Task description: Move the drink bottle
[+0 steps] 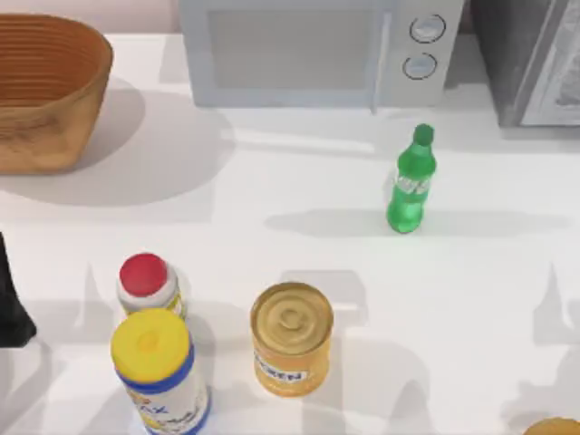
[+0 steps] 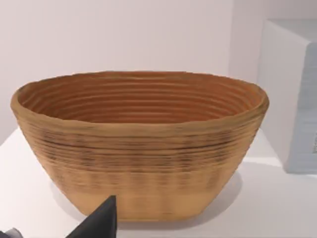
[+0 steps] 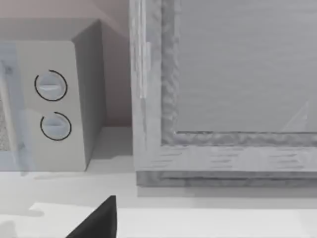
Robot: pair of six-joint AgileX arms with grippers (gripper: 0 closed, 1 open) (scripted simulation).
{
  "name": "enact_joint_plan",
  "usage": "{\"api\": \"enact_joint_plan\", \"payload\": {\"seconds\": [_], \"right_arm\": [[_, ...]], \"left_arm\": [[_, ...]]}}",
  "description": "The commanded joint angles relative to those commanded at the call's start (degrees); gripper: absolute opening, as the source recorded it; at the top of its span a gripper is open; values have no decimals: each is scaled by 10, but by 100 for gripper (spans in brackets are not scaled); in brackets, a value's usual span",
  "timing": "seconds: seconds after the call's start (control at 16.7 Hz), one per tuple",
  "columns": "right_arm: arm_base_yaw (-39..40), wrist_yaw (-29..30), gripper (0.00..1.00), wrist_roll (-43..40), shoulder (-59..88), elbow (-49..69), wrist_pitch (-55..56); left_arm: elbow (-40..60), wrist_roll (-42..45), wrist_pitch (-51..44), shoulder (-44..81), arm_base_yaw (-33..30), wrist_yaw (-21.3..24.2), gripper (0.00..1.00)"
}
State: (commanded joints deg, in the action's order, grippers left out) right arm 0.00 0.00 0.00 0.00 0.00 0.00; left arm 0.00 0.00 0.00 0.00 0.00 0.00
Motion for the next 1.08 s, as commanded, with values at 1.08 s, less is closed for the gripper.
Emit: {"api": "enact_joint_plan", "payload": {"seconds": [1.08], "right_arm": [[0, 0, 100, 0, 0, 0, 0]], "left_arm": [[316, 20, 252, 736, -306, 29, 100]]}}
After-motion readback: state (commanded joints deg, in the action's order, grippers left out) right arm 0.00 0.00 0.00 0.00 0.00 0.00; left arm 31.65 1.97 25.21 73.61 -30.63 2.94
